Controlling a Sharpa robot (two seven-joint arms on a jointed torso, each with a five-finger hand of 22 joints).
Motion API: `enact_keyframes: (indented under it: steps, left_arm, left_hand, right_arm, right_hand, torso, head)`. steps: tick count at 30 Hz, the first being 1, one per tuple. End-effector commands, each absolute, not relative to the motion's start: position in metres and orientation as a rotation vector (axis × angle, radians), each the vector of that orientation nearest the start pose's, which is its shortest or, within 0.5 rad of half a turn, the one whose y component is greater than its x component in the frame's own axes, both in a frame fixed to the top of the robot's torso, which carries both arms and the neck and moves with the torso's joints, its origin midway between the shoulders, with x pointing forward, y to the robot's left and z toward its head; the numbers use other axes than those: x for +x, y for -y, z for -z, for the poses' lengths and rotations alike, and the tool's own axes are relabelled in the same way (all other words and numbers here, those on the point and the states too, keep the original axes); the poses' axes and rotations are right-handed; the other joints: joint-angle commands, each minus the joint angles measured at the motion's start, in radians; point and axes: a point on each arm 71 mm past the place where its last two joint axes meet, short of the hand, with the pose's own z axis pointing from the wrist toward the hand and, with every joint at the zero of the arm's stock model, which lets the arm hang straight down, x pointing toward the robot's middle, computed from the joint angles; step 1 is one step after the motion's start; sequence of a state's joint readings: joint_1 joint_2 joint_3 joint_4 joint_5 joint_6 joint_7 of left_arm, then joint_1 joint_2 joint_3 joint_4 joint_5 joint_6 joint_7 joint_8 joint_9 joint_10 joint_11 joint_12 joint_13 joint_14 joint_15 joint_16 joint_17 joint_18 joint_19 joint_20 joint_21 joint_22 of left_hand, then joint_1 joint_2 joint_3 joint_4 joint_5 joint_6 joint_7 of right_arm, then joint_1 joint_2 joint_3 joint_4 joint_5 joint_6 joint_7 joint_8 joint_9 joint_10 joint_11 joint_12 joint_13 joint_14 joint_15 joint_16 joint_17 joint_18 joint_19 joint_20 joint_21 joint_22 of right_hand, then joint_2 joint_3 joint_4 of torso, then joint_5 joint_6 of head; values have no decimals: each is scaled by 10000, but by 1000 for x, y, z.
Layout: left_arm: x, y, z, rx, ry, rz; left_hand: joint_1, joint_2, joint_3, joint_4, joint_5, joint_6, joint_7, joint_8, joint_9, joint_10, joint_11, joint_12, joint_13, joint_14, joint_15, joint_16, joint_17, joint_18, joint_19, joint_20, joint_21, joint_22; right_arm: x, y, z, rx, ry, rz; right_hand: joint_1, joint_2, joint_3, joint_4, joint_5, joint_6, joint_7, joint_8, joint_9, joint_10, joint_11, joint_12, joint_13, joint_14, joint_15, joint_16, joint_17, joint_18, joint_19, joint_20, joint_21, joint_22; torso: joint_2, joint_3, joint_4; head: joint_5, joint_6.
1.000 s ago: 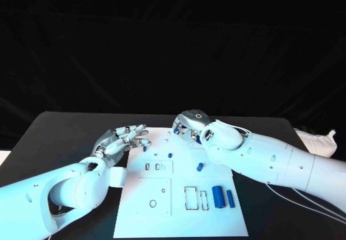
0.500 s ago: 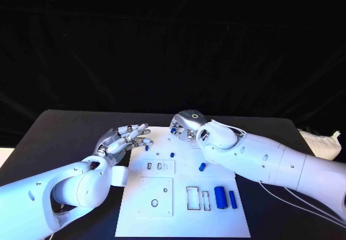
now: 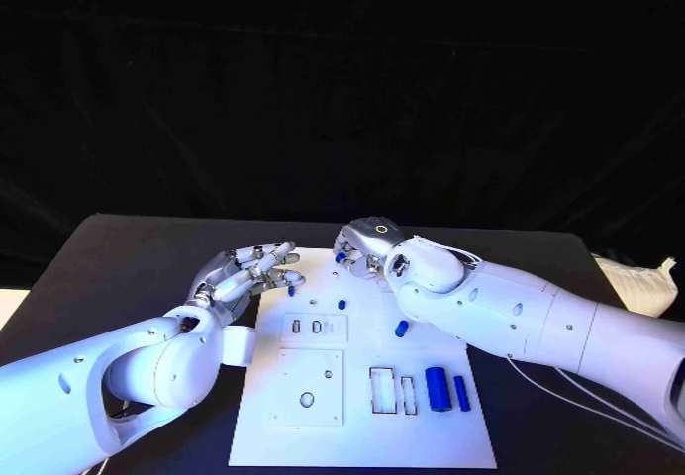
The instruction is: Assemble the parts on the task board
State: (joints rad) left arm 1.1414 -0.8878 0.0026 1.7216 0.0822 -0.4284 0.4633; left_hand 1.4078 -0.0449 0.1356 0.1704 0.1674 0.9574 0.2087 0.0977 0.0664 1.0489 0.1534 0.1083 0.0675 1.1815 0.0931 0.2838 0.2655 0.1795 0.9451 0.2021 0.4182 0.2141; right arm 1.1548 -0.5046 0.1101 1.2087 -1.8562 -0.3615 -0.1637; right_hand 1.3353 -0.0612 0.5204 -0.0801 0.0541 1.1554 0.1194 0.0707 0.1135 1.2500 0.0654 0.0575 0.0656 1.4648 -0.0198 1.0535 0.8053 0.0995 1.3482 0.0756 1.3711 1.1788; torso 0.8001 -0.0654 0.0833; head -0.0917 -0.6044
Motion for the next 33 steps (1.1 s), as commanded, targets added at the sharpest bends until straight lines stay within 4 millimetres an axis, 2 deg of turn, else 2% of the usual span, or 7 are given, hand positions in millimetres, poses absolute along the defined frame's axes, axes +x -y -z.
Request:
enact_keyframes:
  steps: [1, 9, 13, 23, 29, 32, 33]
  left_arm:
    - [448, -180, 169, -12034, -13468, 16616]
    - [448, -180, 169, -12032, -13475, 16613]
    - [449, -180, 169, -12038, -13477, 16598]
    - [449, -185, 170, -12053, -13452, 16538]
    - [449, -186, 170, -12054, -13448, 16533]
    - [449, -187, 170, -12055, -13447, 16528]
    - [449, -187, 170, -12056, -13447, 16527]
  left_hand:
    - [8, 80, 3, -38, -24, -23, 34, -54, -15, -21, 20, -54, -14, -69, 9, 1, 9, -1, -51, 0, 57, 13]
    - [10, 79, 5, -45, -24, -26, 35, -60, -15, -24, 22, -61, -14, -77, 11, -4, 16, -1, -58, 1, 57, 14]
    - [13, 79, 10, -57, -24, -33, 37, -70, -15, -33, 25, -75, -15, -89, 15, -13, 26, -2, -70, 3, 56, 16]
    - [63, 94, 54, -129, -19, -53, 39, -106, -15, -65, 33, -128, -17, -132, 23, -43, 66, -2, -109, 10, 59, 24]
    - [66, 94, 56, -133, -19, -54, 39, -108, -15, -67, 33, -131, -17, -135, 24, -45, 68, -2, -112, 10, 59, 25]
    - [66, 94, 56, -133, -19, -54, 39, -108, -15, -67, 33, -131, -17, -135, 24, -45, 68, -2, -112, 10, 59, 25]
    - [66, 94, 56, -133, -19, -54, 39, -108, -15, -67, 33, -131, -17, -135, 24, -45, 68, -2, -112, 10, 59, 25]
  right_arm:
    - [541, 114, 170, -3766, -14346, -4518]
    - [544, 117, 171, -3498, -14268, -4316]
    - [541, 123, 167, -3269, -13994, -4426]
    - [518, 169, 146, -2223, -13584, -4863]
    - [512, 217, 144, -680, -14858, -4574]
    - [512, 233, 147, -176, -15435, -4329]
    - [512, 237, 148, -81, -15594, -4232]
  right_hand:
    - [73, -29, 0, 59, 29, -65, 87, -35, 21, -106, 2, 25, 7, 132, 35, -13, -104, -175, -67, 95, -6, -71]
    - [-349, -788, -360, 269, 4, -2486, 477, -101, -515, -2353, 479, 0, -71, -267, 395, -931, -1344, 81, -999, 402, -770, -1405]
    - [-159, -744, -682, 357, -32, -2907, 479, -69, -469, -3052, 581, 60, -26, -356, 477, -1187, -1662, 164, -1211, 544, -1016, -1776]
    - [-330, -821, -1070, 808, 98, -2042, 584, 58, -381, -1756, 463, 454, 85, -364, 407, -1365, -1909, 197, -1236, 524, -1148, -1947]
    - [-681, -1170, -1537, 1362, 641, -1674, 225, 72, -365, 1191, -151, 1966, 954, 278, -50, 579, 608, -213, 88, 161, 62, 153]
    - [-522, -1198, -2560, 1891, 1380, -1603, 72, -17, -408, 1127, -263, 3175, 2505, 415, -317, 1876, 2239, -411, 618, -49, 655, 1121]
    - [-517, -1177, -2780, 2035, 1344, -1634, 72, -32, -418, 1145, -286, 3556, 2933, 455, -182, 2233, 2775, -464, 782, -74, 816, 1439]
  torso:
    - [1, -2, 8]
    - [12, -2, 2]
    - [7, 10, -4]
    - [-10, 27, -152]
    - [-55, 35, -224]
    - [-59, 55, -266]
    - [-56, 62, -278]
  head:
    - [-11, 3]
    - [3, -4]
    - [22, -8]
    - [22, 4]
    - [-16, 10]
    - [6, 19]
    - [16, 14]
